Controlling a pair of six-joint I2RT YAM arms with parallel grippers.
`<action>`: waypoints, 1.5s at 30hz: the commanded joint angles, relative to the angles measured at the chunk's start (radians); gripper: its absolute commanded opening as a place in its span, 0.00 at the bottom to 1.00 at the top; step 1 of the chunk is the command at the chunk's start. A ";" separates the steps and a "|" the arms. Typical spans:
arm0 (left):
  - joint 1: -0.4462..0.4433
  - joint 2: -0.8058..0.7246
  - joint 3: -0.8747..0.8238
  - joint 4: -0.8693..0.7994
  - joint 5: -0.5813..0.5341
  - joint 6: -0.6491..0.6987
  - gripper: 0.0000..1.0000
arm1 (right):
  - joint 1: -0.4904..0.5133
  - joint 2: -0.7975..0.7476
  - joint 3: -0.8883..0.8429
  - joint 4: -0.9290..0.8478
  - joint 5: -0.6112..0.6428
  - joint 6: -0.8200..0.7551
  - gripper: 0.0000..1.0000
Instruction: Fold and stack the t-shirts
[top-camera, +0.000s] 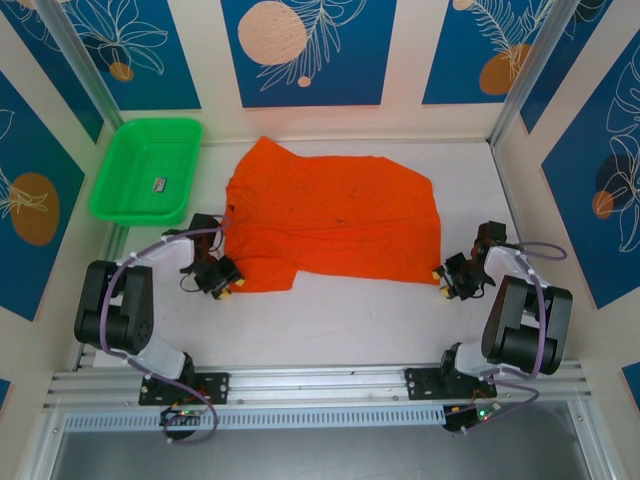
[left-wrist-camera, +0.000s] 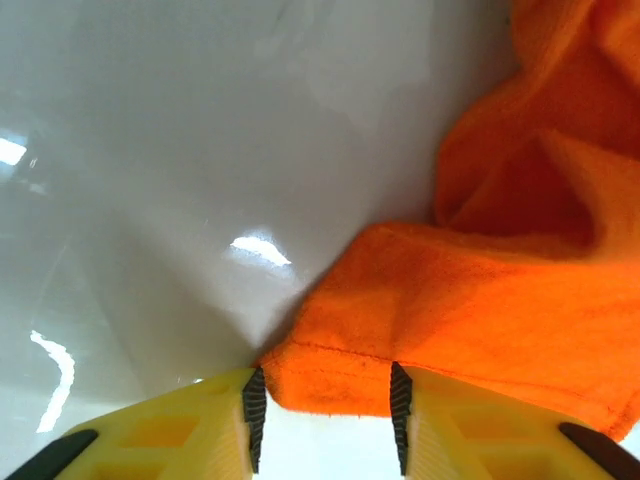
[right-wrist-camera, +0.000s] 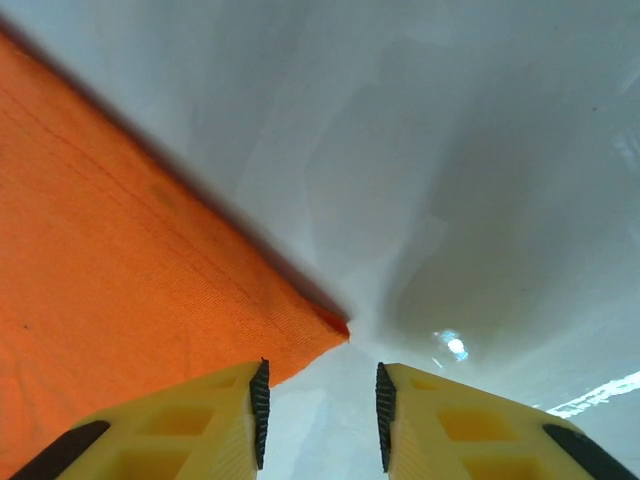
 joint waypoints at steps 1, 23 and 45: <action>0.009 0.021 -0.002 0.019 -0.024 -0.002 0.35 | -0.005 0.025 -0.011 0.005 -0.023 0.010 0.35; -0.050 -0.078 0.058 -0.329 -0.168 0.016 0.00 | -0.002 0.026 0.009 -0.107 0.025 -0.032 0.00; -0.064 0.019 0.308 -0.613 -0.098 0.025 0.00 | 0.070 -0.093 0.130 -0.284 -0.047 -0.008 0.00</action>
